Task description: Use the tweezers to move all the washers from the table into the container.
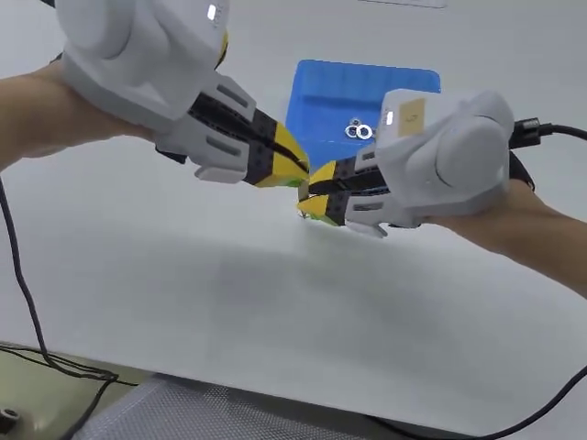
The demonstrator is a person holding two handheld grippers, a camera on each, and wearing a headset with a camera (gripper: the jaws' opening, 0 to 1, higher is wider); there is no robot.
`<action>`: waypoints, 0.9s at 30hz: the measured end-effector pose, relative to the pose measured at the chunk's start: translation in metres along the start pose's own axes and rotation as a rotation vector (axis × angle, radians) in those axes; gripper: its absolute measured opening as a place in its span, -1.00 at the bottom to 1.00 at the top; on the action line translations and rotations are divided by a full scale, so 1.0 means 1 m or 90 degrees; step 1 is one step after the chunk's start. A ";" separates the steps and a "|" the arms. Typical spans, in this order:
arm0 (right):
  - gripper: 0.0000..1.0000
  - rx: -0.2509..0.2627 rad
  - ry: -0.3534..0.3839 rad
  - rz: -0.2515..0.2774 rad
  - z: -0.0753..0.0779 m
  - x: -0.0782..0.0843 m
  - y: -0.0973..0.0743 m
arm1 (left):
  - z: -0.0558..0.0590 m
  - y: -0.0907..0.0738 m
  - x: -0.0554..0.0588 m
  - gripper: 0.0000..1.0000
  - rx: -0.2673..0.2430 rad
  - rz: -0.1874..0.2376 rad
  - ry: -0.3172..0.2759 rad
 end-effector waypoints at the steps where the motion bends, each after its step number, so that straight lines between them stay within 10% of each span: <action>1: -0.82 0.001 0.000 0.001 0.000 0.000 -0.001 | 0.000 0.000 -0.001 -0.89 -0.001 0.001 0.000; 27: -0.82 0.064 -0.034 0.029 0.016 -0.037 -0.039 | -0.009 -0.013 -0.056 -0.89 -0.005 0.007 0.077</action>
Point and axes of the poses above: the centre of the closed fingertips' face, and the gripper's own axes: y roughly forward along the fingers, z roughly to its right, x roughly out of its underside, the point moved 3 cm from there along -y, roughly backward along the fingers, and after that the axes turned 6 degrees about z, right-handed, at the moved point
